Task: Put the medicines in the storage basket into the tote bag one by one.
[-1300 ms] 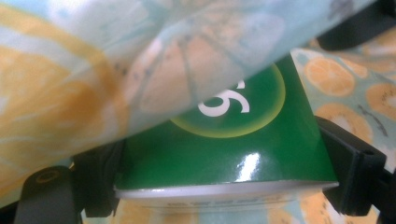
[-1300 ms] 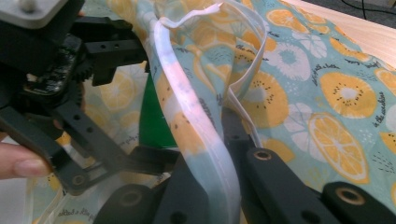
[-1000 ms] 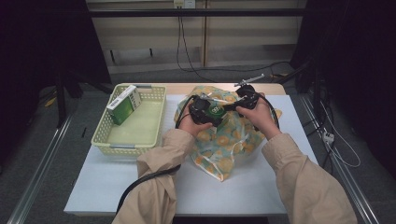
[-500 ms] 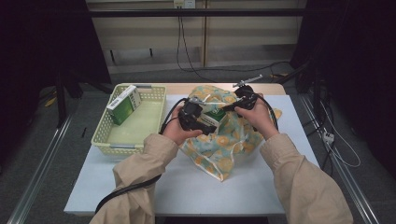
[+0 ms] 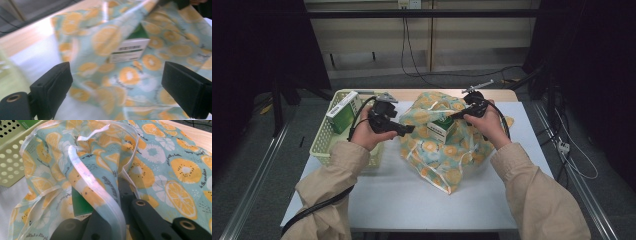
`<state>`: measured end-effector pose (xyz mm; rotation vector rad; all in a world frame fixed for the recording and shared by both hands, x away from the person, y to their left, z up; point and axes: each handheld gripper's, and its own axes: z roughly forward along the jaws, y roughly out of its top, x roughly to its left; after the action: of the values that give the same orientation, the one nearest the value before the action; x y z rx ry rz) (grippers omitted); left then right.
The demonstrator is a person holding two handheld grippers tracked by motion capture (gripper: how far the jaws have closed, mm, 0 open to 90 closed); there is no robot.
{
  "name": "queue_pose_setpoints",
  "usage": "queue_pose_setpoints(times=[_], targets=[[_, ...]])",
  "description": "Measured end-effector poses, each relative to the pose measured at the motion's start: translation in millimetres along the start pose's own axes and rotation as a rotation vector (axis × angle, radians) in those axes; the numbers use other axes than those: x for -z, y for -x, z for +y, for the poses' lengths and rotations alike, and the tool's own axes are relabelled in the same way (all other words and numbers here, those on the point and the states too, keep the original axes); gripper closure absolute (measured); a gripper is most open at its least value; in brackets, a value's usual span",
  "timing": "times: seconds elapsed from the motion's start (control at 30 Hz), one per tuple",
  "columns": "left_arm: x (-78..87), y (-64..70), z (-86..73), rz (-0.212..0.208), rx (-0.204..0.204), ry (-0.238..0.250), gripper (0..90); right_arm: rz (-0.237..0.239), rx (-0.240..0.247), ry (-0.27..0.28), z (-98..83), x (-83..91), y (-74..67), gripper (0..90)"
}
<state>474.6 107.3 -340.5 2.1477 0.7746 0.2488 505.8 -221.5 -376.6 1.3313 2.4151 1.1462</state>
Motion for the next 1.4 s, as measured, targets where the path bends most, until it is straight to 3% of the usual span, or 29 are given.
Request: queue_pose_setpoints(times=[0.1, 0.17, 0.33, 0.5, 0.67, 0.8, 1.07, 1.4], targets=[[10.5, -15.2, -3.0, 0.026, 0.025, 0.009, 9.2, 0.0, 0.0, 0.0, -0.1, 0.0, 0.1, 90.0], [14.8, -25.8, -6.3, 0.048, 0.02, -0.006, 8.7, -0.002, 0.0, -0.001, -0.1, 0.3, 0.0, 90.0], [18.5, -50.4, -19.6, 0.102, 0.067, -0.023, 8.5, -0.003, -0.004, 0.006, 0.7, 1.2, 1.0, 90.0], [19.3, -69.9, -31.2, 0.139, 0.083, -0.036, 8.8, -0.001, -0.003, 0.004, 1.0, 2.0, 2.0, 90.0], [19.0, -83.9, -38.9, 0.158, 0.092, -0.026, 9.2, -0.001, -0.002, 0.005, 1.5, 3.4, 2.2, 90.0], [20.1, -94.2, -42.4, 0.179, 0.084, -0.051, 9.2, -0.002, -0.002, 0.006, 1.1, 4.7, 2.7, 90.0], [26.7, -117.8, -50.3, 0.232, 0.137, -0.047, 9.0, 0.0, 0.004, 0.007, 1.4, 7.3, 2.1, 90.0], [35.0, -140.5, -53.4, 0.293, 0.132, -0.05, 8.6, 0.007, 0.003, 0.012, 1.2, 11.7, 2.6, 90.0]])
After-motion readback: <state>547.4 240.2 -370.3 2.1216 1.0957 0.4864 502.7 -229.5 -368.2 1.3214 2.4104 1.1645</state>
